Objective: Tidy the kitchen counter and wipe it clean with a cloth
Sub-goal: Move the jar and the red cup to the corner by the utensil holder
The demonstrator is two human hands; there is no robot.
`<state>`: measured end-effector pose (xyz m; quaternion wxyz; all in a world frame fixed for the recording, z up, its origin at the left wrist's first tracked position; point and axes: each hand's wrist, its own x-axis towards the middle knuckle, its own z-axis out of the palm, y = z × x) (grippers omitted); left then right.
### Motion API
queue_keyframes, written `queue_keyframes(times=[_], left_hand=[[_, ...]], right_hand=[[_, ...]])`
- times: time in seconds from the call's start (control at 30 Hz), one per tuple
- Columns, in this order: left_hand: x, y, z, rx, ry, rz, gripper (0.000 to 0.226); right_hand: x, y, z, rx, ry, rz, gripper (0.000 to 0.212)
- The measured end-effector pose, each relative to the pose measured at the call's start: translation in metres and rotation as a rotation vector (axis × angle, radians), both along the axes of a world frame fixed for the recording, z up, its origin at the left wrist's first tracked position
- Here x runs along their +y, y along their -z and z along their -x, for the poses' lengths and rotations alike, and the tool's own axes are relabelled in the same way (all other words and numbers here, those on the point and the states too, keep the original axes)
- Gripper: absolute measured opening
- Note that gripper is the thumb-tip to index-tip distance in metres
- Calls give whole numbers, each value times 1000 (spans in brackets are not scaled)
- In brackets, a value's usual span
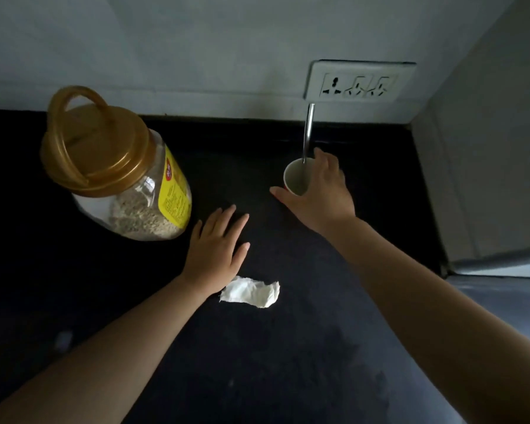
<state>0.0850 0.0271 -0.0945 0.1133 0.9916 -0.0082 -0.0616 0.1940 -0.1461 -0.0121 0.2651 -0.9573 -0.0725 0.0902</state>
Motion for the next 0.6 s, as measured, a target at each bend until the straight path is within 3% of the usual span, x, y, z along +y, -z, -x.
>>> queue_keyframes(times=[0.1,0.4,0.6], left_hand=[[1,-1,-2,9,-5,7,56],[3,7,1,-28,-20,30,54],[7,-1,-4,12,9,13,58]], right_hand=[[12,8,-4,-57,24,-8,97],[-2,40,9,-35,162,-442,91],[2,43,13,3,237,-590,77]])
